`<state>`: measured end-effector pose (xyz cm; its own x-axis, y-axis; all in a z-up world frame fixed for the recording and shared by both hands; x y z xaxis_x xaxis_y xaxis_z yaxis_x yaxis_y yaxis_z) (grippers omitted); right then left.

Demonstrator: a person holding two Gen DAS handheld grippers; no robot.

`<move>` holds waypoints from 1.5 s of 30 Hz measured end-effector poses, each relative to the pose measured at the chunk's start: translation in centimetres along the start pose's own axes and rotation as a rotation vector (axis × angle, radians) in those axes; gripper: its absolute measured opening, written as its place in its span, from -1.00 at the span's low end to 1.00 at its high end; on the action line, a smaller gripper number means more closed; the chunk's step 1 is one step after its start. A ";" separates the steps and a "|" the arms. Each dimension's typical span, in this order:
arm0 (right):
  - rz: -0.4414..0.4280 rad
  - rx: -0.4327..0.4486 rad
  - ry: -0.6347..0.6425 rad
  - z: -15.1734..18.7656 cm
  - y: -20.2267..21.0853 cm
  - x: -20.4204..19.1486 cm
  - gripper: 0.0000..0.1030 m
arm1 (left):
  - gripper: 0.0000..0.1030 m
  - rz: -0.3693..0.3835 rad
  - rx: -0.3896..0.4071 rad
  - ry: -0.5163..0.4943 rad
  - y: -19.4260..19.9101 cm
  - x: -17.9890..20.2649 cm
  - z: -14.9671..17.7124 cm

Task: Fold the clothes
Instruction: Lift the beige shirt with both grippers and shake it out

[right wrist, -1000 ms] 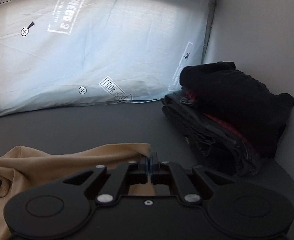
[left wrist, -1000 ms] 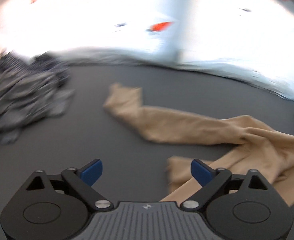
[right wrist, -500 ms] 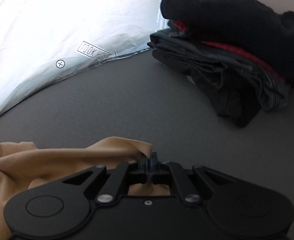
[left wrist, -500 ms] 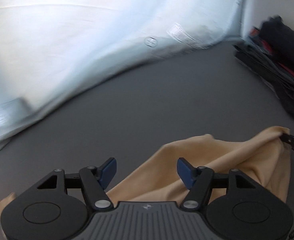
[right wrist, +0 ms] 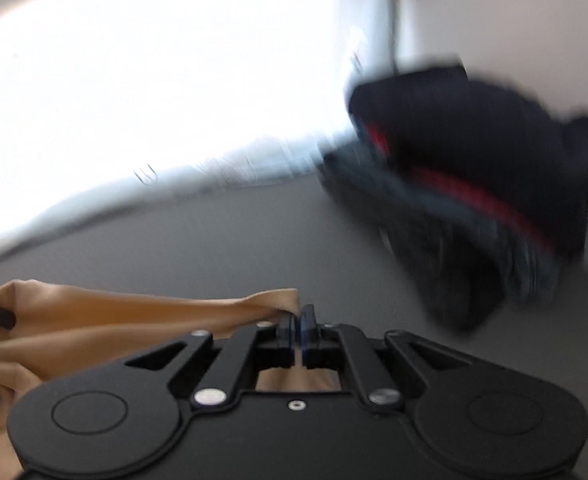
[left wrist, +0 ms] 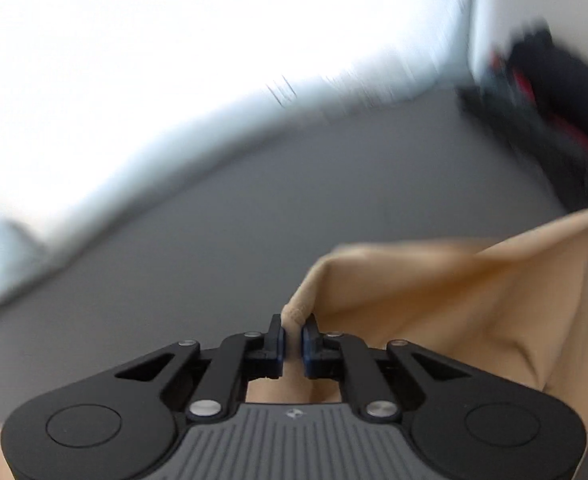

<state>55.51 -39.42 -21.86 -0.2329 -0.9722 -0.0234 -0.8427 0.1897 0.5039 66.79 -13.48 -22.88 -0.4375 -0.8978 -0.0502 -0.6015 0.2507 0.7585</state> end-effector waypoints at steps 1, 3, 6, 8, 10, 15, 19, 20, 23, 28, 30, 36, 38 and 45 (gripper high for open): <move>-0.037 0.047 0.012 -1.5 1.5 -0.8 -0.95 | -0.81 -0.045 0.061 0.025 2.6 -0.7 -0.8; -0.094 0.163 0.074 -4.6 4.9 -3.0 -0.95 | -0.81 -0.148 0.200 0.065 9.0 -2.0 -2.2; -0.174 0.378 0.187 -8.7 11.4 -6.7 -0.95 | -0.81 -0.307 0.404 0.126 19.3 -3.2 -2.9; -0.212 0.521 0.250 -10.8 16.2 -8.8 -0.95 | -0.81 -0.403 0.532 0.173 26.2 -3.7 -2.5; -0.244 0.653 0.302 -12.4 20.9 -10.5 -0.95 | -0.82 -0.470 0.653 0.230 32.6 -3.5 -1.5; -0.301 0.889 0.365 -14.0 31.6 -11.5 -0.95 | -0.82 -0.589 0.911 0.298 46.8 -3.0 3.0; -0.343 0.994 0.371 -14.3 38.6 -9.8 -0.95 | -0.82 -0.681 1.028 0.261 54.7 -0.6 5.9; -0.348 1.014 0.371 -14.2 40.0 -9.4 -0.95 | -0.82 -0.700 1.052 0.249 56.1 0.1 6.2; -0.357 1.064 0.361 -13.6 43.5 -8.4 -0.95 | -0.82 -0.735 1.116 0.228 59.9 2.5 7.9; -0.375 1.091 0.345 -12.7 47.3 -6.3 -0.95 | -0.82 -0.659 1.166 0.284 62.9 4.9 9.3; -0.402 1.066 0.324 -12.8 47.4 -5.6 -0.95 | -0.82 -0.634 1.146 0.310 62.5 5.1 9.8; -0.443 0.888 0.328 -11.9 40.4 -6.7 -0.94 | -0.81 -0.586 0.935 0.409 55.5 1.6 9.6; -0.462 0.811 0.349 -11.2 35.7 -8.4 -0.94 | -0.81 -0.582 0.846 0.441 51.3 -0.4 9.2; -0.391 0.374 0.449 -9.1 10.4 -17.6 -0.69 | -0.61 -0.582 0.505 0.641 30.0 -12.4 9.4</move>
<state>55.28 -21.62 -8.40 0.2762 -0.9261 0.2570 -0.9530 -0.2293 0.1981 47.94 8.55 -5.60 0.3688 -0.9178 0.1469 -0.8858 -0.2991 0.3549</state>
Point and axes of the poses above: each gripper's, at about its wrist camera, not at the fingertips, and y roughly against the way its jaws point, x to its right, z to its underside, the point moved 7 cm from there along -y, roughly the way its jaws point, and after that the axes turned 2 degrees about x, right-handed, at the moved point
